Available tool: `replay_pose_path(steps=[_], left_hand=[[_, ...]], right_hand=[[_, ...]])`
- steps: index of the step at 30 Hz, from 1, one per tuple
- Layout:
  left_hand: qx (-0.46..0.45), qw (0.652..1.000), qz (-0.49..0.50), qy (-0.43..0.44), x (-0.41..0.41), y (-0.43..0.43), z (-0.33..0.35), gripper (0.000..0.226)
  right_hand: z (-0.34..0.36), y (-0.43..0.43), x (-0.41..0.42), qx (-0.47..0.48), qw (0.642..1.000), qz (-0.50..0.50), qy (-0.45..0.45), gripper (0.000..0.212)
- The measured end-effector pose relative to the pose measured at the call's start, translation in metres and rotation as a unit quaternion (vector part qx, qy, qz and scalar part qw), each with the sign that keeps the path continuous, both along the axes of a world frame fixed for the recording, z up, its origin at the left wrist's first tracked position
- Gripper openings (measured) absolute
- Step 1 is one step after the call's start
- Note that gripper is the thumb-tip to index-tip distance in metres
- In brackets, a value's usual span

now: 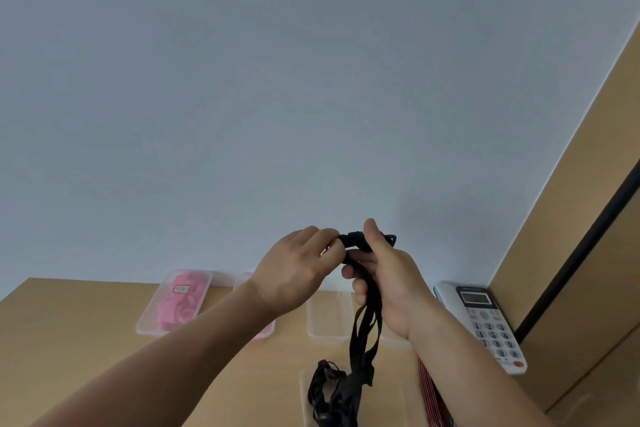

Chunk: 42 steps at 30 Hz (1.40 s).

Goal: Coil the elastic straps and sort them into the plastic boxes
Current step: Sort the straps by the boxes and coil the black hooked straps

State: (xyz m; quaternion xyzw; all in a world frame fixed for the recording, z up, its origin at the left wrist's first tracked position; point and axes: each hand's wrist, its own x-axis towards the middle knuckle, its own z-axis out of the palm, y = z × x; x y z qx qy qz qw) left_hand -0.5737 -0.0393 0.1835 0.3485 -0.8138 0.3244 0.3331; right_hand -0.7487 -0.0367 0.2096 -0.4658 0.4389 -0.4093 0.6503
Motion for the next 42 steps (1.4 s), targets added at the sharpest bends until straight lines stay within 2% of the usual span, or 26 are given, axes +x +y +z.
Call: replay_pose_path(steps=[3, 5, 6, 7, 8, 9, 10, 11, 12, 14, 16, 18, 20, 22, 23, 25, 27, 29, 31, 32, 33, 35, 36, 37, 38, 42], left_hand=[[-0.044, 0.999, -0.028, -0.008, 0.002, -0.002, -0.005, 0.026], [0.026, 0.996, -0.065, 0.05, 0.003, 0.0, -0.009, 0.03], [0.108, 0.981, -0.083, 0.136, 0.003, 0.002, -0.009, 0.035], [0.207, 0.943, -0.09, 0.244, 0.002, 0.005, -0.007, 0.043], [0.309, 0.881, -0.091, 0.347, 0.001, 0.009, -0.003, 0.05], [0.405, 0.802, -0.094, 0.428, 0.001, 0.011, 0.003, 0.056], [0.481, 0.729, -0.106, 0.475, 0.002, 0.01, 0.008, 0.055], [0.533, 0.678, -0.123, 0.49, 0.002, 0.009, 0.011, 0.048], [0.56, 0.658, -0.14, 0.484, 0.002, 0.008, 0.013, 0.039], [0.558, 0.662, -0.16, 0.474, 0.0, 0.009, 0.013, 0.026], [0.529, 0.684, -0.145, 0.48, 0.001, 0.008, 0.011, 0.015], [0.483, 0.739, -0.095, 0.459, 0.002, 0.008, 0.009, 0.009], [0.397, 0.825, -0.028, 0.402, 0.001, 0.007, 0.009, 0.006], [0.25, 0.928, 0.024, 0.273, -0.002, 0.006, 0.007, 0.009], [0.184, 0.96, 0.022, 0.207, -0.002, 0.006, 0.004, 0.01], [0.099, 0.987, -0.012, 0.126, 0.001, 0.004, 0.0, 0.017], [0.066, 0.99, -0.056, 0.109, 0.007, 0.001, -0.003, 0.031], [0.085, 0.987, -0.087, 0.103, 0.014, -0.002, -0.006, 0.042], [0.184, 0.961, -0.101, 0.178, 0.016, -0.001, -0.01, 0.045], [0.268, 0.922, -0.103, 0.259, 0.015, 0.0, -0.01, 0.044], [0.356, 0.861, -0.106, 0.348, 0.014, 0.002, -0.009, 0.045], [0.503, 0.687, -0.146, 0.504, 0.012, 0.004, 0.0, 0.048], [0.548, 0.625, -0.166, 0.53, 0.013, 0.003, 0.004, 0.045], [0.574, 0.603, -0.178, 0.525, 0.013, 0.003, 0.008, 0.042], [0.586, 0.606, -0.18, 0.507, 0.012, 0.004, 0.012, 0.039], [0.56, 0.661, -0.148, 0.478, 0.006, 0.007, 0.016, 0.034]], right_hand=[[-0.007, 0.0, 0.002, 0.002, 0.999, -0.05, -0.018, 0.045], [-0.008, 0.0, 0.001, -0.008, 0.996, -0.068, -0.053, 0.037], [-0.008, -0.001, -0.001, -0.012, 0.995, -0.069, -0.07, 0.035], [-0.007, -0.002, -0.002, -0.019, 0.995, -0.066, -0.077, 0.035], [-0.006, -0.003, -0.004, -0.029, 0.995, -0.06, -0.075, 0.035], [-0.006, -0.004, -0.004, -0.044, 0.996, -0.054, -0.064, 0.037], [-0.006, -0.004, -0.004, -0.061, 0.996, -0.046, -0.048, 0.038], [-0.006, -0.004, -0.004, -0.078, 0.996, -0.037, -0.033, 0.039], [-0.007, -0.003, -0.003, -0.09, 0.995, -0.026, -0.021, 0.039], [-0.008, -0.001, -0.002, -0.102, 0.995, -0.007, 0.002, 0.042], [-0.007, 0.0, -0.003, -0.101, 0.994, 0.005, 0.035, 0.041], [-0.006, 0.0, -0.003, -0.09, 0.994, 0.007, 0.066, 0.04], [-0.005, 0.0, -0.001, -0.072, 0.993, -0.006, 0.095, 0.043], [-0.005, -0.001, 0.002, -0.051, 0.993, -0.01, 0.108, 0.05], [-0.005, -0.001, 0.004, -0.042, 0.994, -0.008, 0.105, 0.054], [-0.005, -0.001, 0.007, -0.017, 0.997, -0.01, 0.069, 0.059], [-0.005, -0.003, 0.006, 0.017, 1.0, -0.02, 0.008, 0.055], [-0.006, -0.004, 0.003, 0.029, 0.999, -0.026, -0.021, 0.042], [-0.007, -0.005, 0.002, 0.014, 0.999, -0.028, -0.026, 0.031], [-0.006, -0.005, 0.002, 0.002, 0.999, -0.032, -0.035, 0.029], [-0.006, -0.006, 0.002, -0.012, 0.998, -0.036, -0.047, 0.028], [-0.005, -0.007, 0.003, -0.039, 0.997, -0.042, -0.056, 0.028], [-0.006, -0.007, 0.003, -0.05, 0.997, -0.043, -0.048, 0.027], [-0.007, -0.006, 0.004, -0.06, 0.997, -0.041, -0.037, 0.028], [-0.008, -0.006, 0.004, -0.069, 0.997, -0.037, -0.027, 0.028], [-0.01, -0.003, 0.005, -0.072, 0.996, -0.054, 0.019, 0.035]])
